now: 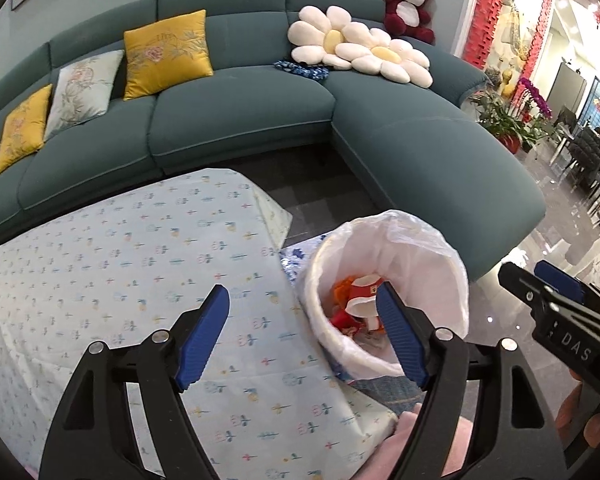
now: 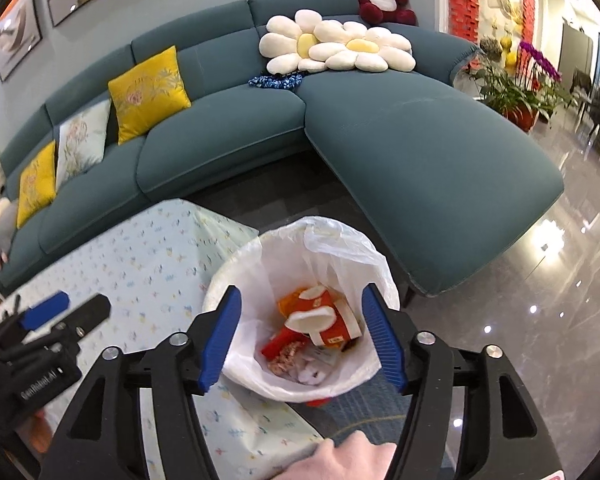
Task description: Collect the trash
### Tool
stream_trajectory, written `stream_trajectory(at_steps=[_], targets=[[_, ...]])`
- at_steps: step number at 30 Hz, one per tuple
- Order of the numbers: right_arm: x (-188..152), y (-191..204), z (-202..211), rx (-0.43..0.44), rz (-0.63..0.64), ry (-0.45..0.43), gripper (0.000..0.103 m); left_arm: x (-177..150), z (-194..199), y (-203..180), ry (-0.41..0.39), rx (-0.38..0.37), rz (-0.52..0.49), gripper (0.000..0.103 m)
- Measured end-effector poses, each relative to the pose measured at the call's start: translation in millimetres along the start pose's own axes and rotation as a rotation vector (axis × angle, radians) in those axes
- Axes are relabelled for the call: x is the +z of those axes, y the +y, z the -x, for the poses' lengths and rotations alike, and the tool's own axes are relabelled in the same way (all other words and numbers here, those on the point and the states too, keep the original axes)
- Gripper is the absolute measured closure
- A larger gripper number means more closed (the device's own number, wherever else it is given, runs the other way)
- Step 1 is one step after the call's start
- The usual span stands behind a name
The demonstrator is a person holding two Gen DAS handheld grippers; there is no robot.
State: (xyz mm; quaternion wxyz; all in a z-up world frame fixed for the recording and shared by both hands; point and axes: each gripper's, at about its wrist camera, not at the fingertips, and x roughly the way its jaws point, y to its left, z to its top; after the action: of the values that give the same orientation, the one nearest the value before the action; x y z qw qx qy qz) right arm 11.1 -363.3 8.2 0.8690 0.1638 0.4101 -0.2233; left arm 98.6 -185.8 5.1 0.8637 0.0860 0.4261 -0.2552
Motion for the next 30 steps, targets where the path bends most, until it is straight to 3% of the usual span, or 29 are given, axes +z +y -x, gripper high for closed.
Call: stream_trajectory(at_steps=[8, 11, 16, 18, 30], targets=[[-18.2, 14.7, 6.9, -0.022, 0.058, 0.007, 0.034, -14.0, 9.0, 8.7, -0.019, 0.069, -0.020, 0.031], [-23.6, 17.5, 4.7, -0.035, 0.078, 0.014, 0.020, -19.3, 6.6, 11.2, -0.005, 0.079, -0.007, 0.031], [-34.0, 23.2, -0.6, -0.034, 0.114, 0.030, 0.017, -25.9, 0.5, 14.3, 0.013, 0.081, 0.015, 0.031], [-38.0, 23.9, -4.4, -0.023, 0.116, 0.047, 0.006, -29.0, -2.8, 14.9, 0.023, 0.084, 0.023, 0.031], [-53.0, 22.8, -15.5, -0.045, 0.113, 0.064, 0.007, -39.8, -15.1, 10.5, 0.044, 0.097, 0.015, 0.031]])
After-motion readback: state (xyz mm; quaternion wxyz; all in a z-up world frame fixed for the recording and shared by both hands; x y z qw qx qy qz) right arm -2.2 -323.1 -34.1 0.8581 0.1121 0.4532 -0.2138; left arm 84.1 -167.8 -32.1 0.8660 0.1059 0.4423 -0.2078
